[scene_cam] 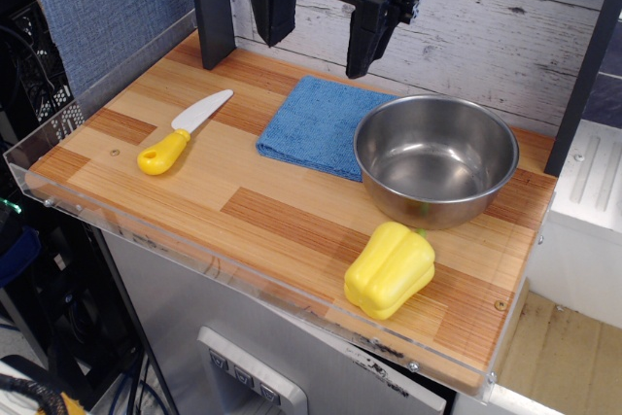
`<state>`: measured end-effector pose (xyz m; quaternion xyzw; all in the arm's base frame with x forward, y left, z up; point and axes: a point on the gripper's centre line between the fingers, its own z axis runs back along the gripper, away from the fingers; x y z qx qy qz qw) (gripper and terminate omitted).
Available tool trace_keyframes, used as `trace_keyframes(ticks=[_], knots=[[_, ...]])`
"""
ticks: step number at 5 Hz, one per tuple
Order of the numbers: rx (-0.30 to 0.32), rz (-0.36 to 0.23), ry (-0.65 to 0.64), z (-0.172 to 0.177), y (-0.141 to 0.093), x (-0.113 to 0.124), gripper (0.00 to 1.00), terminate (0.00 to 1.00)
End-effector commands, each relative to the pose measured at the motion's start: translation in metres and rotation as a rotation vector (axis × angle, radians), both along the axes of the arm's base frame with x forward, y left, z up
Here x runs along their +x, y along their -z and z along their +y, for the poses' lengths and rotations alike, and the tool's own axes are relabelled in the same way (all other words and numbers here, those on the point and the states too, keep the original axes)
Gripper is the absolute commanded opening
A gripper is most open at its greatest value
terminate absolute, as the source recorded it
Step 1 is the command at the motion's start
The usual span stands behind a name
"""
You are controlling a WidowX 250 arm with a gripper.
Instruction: Move the blue cloth to the left of the yellow bell pepper
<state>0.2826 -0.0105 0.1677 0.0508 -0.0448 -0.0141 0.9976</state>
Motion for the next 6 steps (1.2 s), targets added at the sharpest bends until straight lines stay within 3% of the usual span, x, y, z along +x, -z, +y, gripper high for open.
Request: trace_keyframes(ticks=[1, 4, 6], knots=[[0.0, 0.0, 0.0, 0.0, 0.0, 0.0, 1.0, 0.0], [0.021, 0.054, -0.055, 0.044, 0.04, 0.064, 1.0, 0.0], [0.064, 0.097, -0.064, 0.056, 0.073, 0.078, 1.0, 0.0]])
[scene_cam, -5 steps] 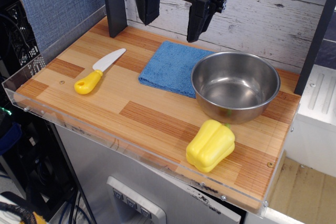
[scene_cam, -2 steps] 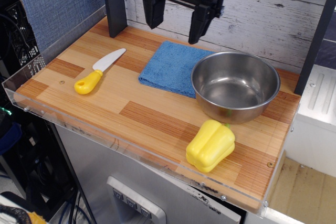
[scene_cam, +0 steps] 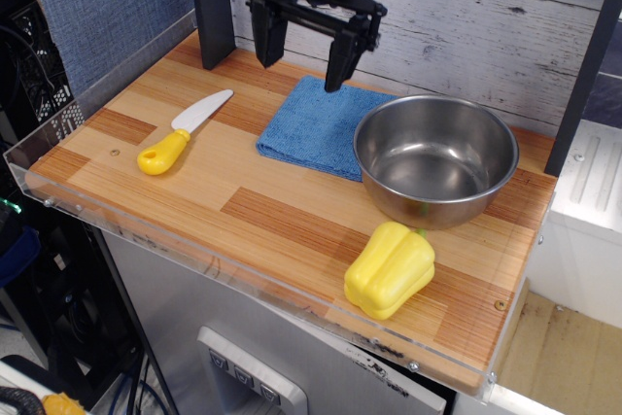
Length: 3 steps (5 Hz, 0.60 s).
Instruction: Move the blue cloth to the left of the yellow bell pepper
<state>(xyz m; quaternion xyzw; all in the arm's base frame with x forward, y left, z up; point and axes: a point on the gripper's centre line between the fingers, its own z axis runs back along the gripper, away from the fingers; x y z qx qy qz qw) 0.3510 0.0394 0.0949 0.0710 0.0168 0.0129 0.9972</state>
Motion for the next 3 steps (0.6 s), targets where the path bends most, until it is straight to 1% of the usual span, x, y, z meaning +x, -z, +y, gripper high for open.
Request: trace_keyframes(ticks=[1, 3], knots=[[0.024, -0.024, 0.002, 0.005, 0.009, 0.014, 1.0, 0.0], [0.023, -0.031, 0.021, 0.006, 0.021, 0.024, 1.0, 0.0]])
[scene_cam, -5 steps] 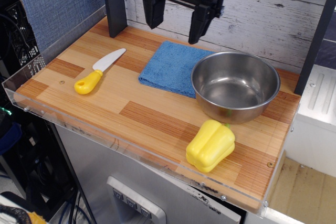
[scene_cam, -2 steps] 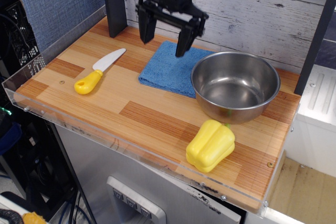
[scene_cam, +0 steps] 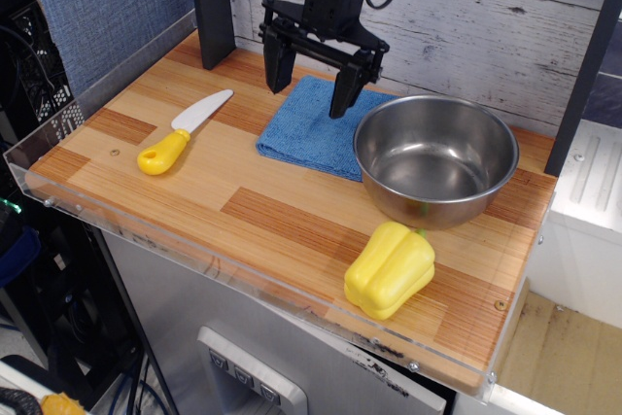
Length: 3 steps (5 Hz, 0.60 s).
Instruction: Move the blue cloth to the left of the yellow bell pepper
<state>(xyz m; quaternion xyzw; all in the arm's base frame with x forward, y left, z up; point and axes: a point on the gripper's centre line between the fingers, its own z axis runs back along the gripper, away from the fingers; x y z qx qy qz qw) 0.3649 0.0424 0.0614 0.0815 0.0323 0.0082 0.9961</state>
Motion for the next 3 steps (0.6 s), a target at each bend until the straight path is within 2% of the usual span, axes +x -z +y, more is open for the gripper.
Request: trace_keyframes(ticks=[1, 3], knots=[[-0.002, -0.105, 0.03, 0.008, -0.01, 0.014, 1.0, 0.0], [-0.033, -0.101, 0.02, 0.014, 0.005, 0.022, 1.0, 0.0]])
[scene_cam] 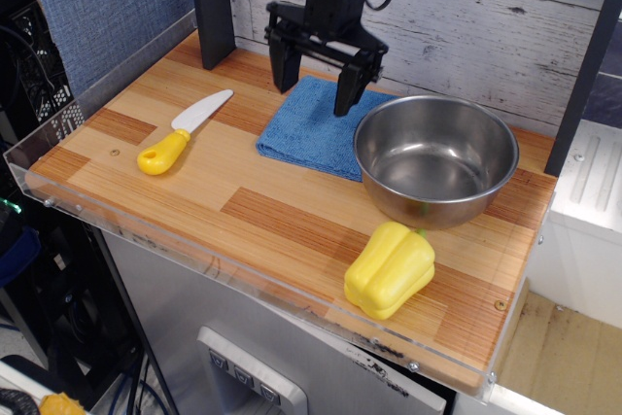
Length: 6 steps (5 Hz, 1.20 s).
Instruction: Move the blue cloth to the left of the yellow bell pepper
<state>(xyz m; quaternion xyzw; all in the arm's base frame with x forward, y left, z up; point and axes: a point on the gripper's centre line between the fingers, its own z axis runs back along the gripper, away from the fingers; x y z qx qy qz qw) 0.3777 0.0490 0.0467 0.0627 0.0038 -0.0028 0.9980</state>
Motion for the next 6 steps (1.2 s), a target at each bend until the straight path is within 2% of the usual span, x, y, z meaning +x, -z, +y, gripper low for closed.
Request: trace_keyframes(ticks=[1, 2, 3, 4, 5, 6], knots=[[-0.028, -0.023, -0.017, 0.012, 0.003, 0.009, 1.0, 0.0], [-0.063, -0.04, -0.009, 0.013, 0.01, 0.01, 1.0, 0.0], [-0.08, -0.069, 0.022, -0.009, 0.019, 0.013, 1.0, 0.0], [-0.122, -0.148, 0.061, -0.015, 0.017, 0.011, 1.0, 0.0], [-0.126, -0.191, 0.101, -0.018, 0.018, 0.002, 1.0, 0.0], [-0.117, -0.151, 0.095, -0.019, 0.028, -0.006, 1.0, 0.0]])
